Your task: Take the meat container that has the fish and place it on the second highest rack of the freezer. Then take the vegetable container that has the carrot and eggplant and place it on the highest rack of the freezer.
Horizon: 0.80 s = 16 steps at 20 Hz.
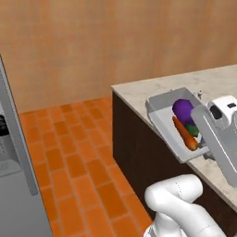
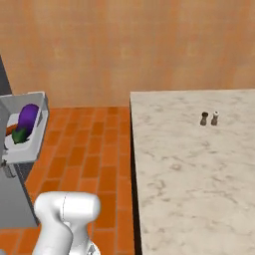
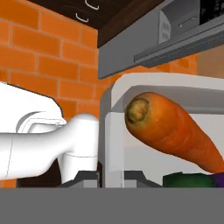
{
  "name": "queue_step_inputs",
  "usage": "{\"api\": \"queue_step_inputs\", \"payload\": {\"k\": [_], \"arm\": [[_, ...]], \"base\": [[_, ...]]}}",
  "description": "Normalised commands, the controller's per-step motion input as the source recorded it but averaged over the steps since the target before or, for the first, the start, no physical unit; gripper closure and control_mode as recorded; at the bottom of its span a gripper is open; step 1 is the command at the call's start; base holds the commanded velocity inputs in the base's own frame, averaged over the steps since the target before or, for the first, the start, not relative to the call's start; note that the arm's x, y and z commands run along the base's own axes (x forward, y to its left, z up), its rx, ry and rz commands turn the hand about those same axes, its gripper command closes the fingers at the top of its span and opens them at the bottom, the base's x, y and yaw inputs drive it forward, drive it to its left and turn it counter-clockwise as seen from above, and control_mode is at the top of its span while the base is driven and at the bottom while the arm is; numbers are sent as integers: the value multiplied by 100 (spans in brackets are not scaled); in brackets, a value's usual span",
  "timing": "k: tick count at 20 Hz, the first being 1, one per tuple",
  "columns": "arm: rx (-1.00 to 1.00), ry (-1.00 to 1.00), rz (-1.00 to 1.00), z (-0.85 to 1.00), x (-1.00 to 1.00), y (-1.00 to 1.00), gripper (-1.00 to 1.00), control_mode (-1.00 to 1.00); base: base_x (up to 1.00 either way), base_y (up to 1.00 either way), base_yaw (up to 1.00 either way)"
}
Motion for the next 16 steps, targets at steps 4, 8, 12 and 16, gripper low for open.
{"api": "queue_step_inputs", "payload": {"k": [4,8,12,16], "arm": [[0,0,0,0,0,0,100,100],[0,0,0,0,0,0,100,100],[0,0,0,0,0,0,100,100],[0,0,0,0,0,0,100,100]], "base": [[100,-4,14],[100,-10,14],[100,-17,15],[100,-22,18]]}}
